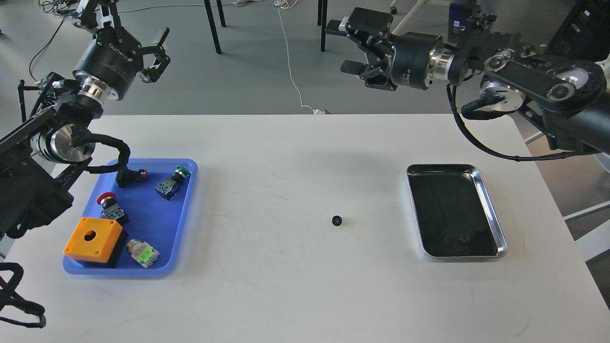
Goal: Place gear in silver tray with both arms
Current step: 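Reach the right gripper down and grasp the black gear on the table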
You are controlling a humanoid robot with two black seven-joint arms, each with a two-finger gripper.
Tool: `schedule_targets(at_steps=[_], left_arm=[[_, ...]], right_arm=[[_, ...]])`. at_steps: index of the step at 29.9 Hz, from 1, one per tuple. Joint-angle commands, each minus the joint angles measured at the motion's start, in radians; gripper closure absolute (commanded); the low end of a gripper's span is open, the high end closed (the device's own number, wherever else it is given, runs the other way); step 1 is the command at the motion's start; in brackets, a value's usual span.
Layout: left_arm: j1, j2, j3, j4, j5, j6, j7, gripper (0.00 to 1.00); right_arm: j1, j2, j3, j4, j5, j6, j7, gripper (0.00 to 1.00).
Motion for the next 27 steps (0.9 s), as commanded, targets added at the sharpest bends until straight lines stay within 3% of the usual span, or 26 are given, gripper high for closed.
schedule_targets(at_steps=[1, 3, 5, 8, 11, 12, 18, 27], left_arm=[[0.045, 0.029, -0.028, 0.002, -0.066, -0.014, 0.076, 0.02], [0.067, 0.035, -0.042, 0.002, -0.104, -0.017, 0.130, 0.02], [0.076, 0.034, -0.058, 0.001, -0.121, -0.016, 0.151, 0.02], [0.079, 0.032, -0.073, -0.001, -0.123, -0.013, 0.153, 0.02], [0.079, 0.032, -0.074, -0.001, -0.124, -0.008, 0.153, 0.02], [0.079, 0.032, -0.074, -0.002, -0.124, -0.008, 0.153, 0.02], [0.079, 0.034, -0.074, -0.004, -0.126, -0.014, 0.152, 0.02], [0.094, 0.034, -0.074, -0.012, -0.124, -0.014, 0.152, 0.02]], right_arm=[[0.087, 0.092, -0.155, -0.018, -0.161, -0.001, 0.000, 0.01], [0.123, 0.163, -0.241, -0.032, -0.255, -0.001, 0.003, 0.01], [0.141, 0.206, -0.281, -0.033, -0.335, -0.001, 0.014, 0.01], [0.164, 0.276, -0.347, -0.033, -0.466, -0.001, 0.050, 0.01], [0.167, 0.327, -0.449, -0.038, -0.615, -0.001, 0.131, 0.02], [0.167, 0.327, -0.483, -0.041, -0.666, -0.001, 0.137, 0.02], [0.126, 0.327, -0.605, -0.053, -0.760, -0.001, 0.137, 0.02], [0.055, 0.327, -0.615, -0.069, -0.754, -0.001, 0.137, 0.07]])
